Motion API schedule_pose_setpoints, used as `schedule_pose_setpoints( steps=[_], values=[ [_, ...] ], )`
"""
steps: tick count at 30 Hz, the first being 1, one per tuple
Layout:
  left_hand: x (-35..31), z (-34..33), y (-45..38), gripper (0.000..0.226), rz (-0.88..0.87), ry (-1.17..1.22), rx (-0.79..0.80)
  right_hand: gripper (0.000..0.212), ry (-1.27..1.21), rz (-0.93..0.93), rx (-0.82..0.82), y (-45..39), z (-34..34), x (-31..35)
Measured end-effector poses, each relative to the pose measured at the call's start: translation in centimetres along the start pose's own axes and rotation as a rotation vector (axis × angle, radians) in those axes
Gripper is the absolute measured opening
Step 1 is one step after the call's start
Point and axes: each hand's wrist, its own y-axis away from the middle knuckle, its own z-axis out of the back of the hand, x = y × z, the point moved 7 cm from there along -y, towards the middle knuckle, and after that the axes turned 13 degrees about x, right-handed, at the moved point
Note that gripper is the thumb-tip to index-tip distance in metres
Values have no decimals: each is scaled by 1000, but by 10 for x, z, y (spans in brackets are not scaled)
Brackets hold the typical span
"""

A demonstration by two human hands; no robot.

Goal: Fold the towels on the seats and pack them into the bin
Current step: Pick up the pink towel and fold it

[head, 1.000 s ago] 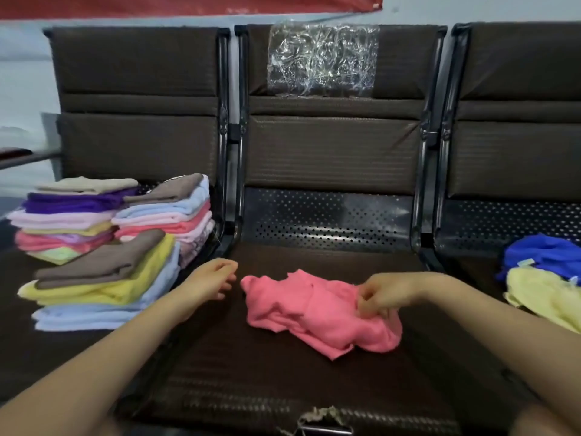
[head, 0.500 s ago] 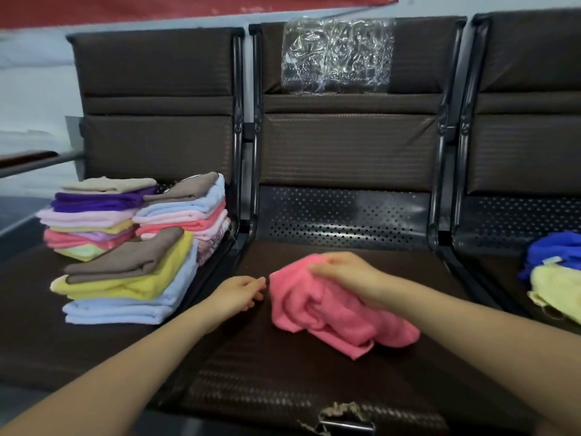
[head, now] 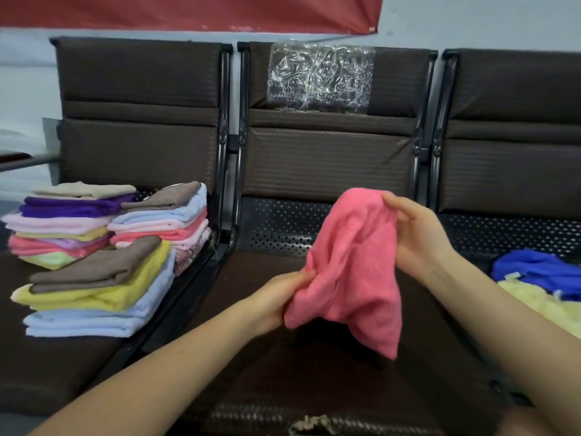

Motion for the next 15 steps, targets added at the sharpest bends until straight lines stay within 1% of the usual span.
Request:
schedule_pose_setpoints(
  steps=[1,3,5,6,8,11,12,13,14,15],
  values=[
    [-8,0,-3,31,-55,-15,-25,23,13,13,-18,1,6,4],
    [-29,14,-2,19,-186,-94,-192,22,56,43,-73,1,21,9],
    [-58,33,8,28,-348,-166,-362,24,93,82,-121,0,37,14],
    [-70,42,14,31,-417,-193,-411,25,92,91,-137,-1,44,15],
    [-85,59,27,28,-510,-223,-476,30,62,64,-139,-3,52,12],
    [-93,72,44,24,-552,-233,-524,32,41,-58,-81,-5,50,-4],
    [-93,74,48,23,-554,-240,-537,37,58,-113,-29,-7,45,-13],
    [-94,75,50,22,-551,-241,-540,48,93,-177,17,-8,42,-23],
    [-94,78,51,21,-544,-232,-537,54,133,-241,70,-9,38,-34],
    [-94,80,52,21,-535,-222,-535,49,178,-307,123,-8,33,-47]
  ],
)
